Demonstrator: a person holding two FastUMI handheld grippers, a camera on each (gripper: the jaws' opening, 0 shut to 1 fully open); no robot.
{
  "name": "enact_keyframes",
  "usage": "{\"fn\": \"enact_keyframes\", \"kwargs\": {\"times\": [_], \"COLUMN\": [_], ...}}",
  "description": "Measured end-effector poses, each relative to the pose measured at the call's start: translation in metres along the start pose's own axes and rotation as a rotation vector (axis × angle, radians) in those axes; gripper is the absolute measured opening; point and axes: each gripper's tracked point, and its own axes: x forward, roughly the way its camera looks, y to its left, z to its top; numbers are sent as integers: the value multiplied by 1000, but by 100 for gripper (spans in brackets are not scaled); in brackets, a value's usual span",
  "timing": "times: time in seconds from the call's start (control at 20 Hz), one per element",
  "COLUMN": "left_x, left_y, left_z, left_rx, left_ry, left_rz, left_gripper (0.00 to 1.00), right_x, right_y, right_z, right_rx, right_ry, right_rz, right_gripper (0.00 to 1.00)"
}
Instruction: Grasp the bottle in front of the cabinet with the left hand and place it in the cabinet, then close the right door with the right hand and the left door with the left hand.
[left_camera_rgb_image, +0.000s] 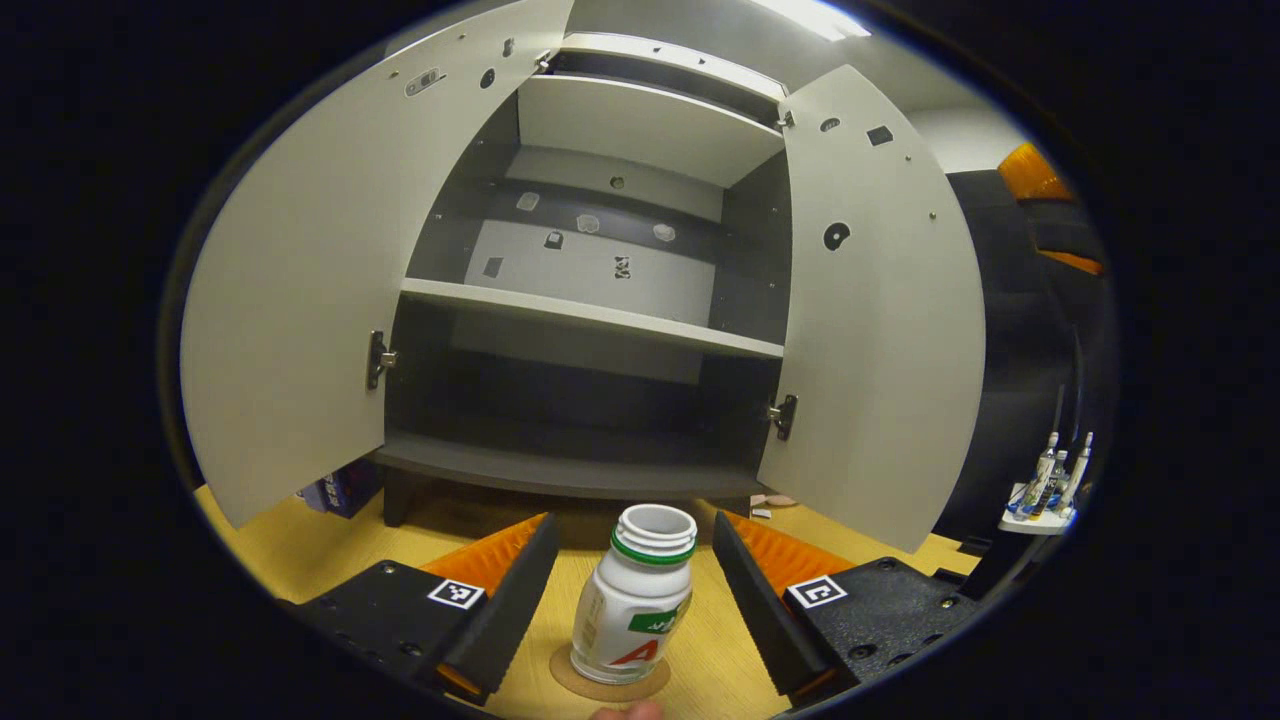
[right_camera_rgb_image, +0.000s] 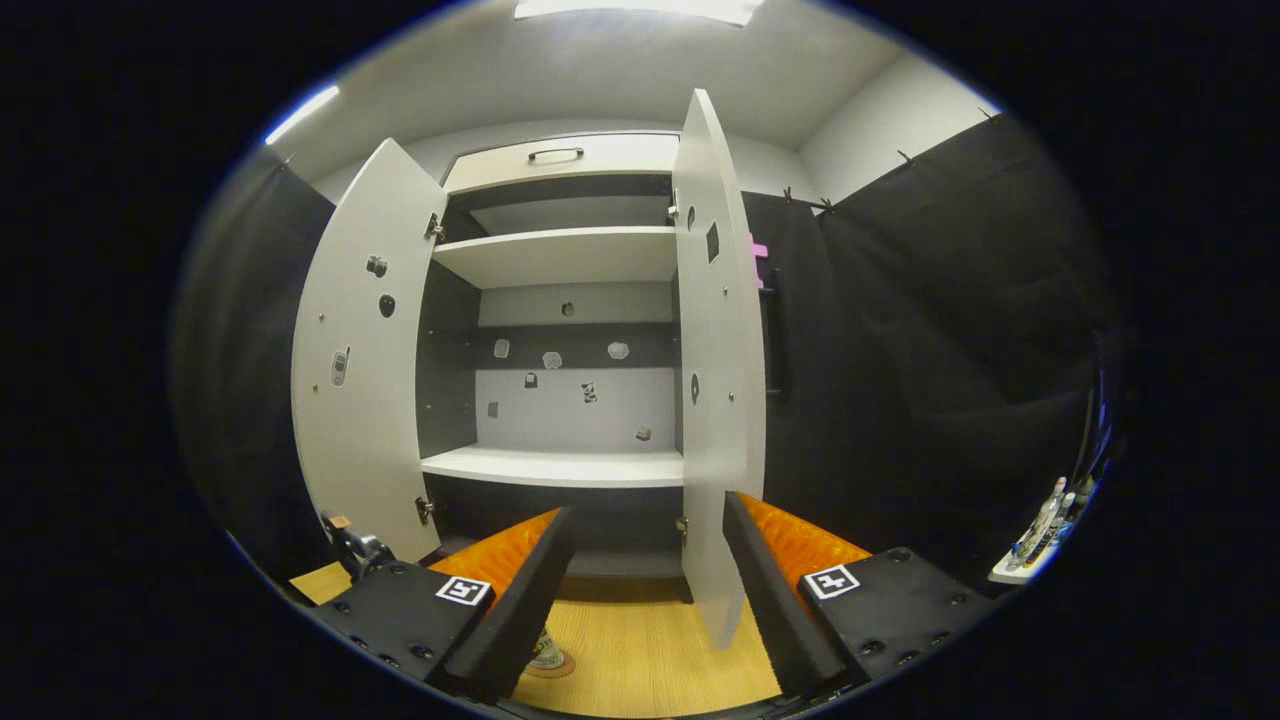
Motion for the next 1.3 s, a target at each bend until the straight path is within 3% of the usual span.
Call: {"fn": "enact_keyframes", "kwargs": {"times": [0.35, 0.55, 0.7, 0.95, 1.3], "left_x": [8, 6, 3, -10, -42], "left_y": [4, 1, 5, 9, 17], "left_z": [-57, -69, -63, -26, 71], "left_rx": [-4, -60, -66, 10, -77], "left_ry": [96, 118, 131, 137, 54], "left_rz": [24, -13, -34, -48, 24], "left_gripper": [95, 95, 83, 78, 78], "right_x": [4, 5, 7, 14, 22], "right_y": [16, 19, 21, 22, 27], "right_z": [-2, -7, -9, -13, -1], "right_rx": [-18, -7, 0, 6, 1], "right_ry": [18, 31, 35, 39, -6], "right_rz": [42, 48, 51, 59, 164], "right_gripper": [98, 98, 98, 98, 98]}}
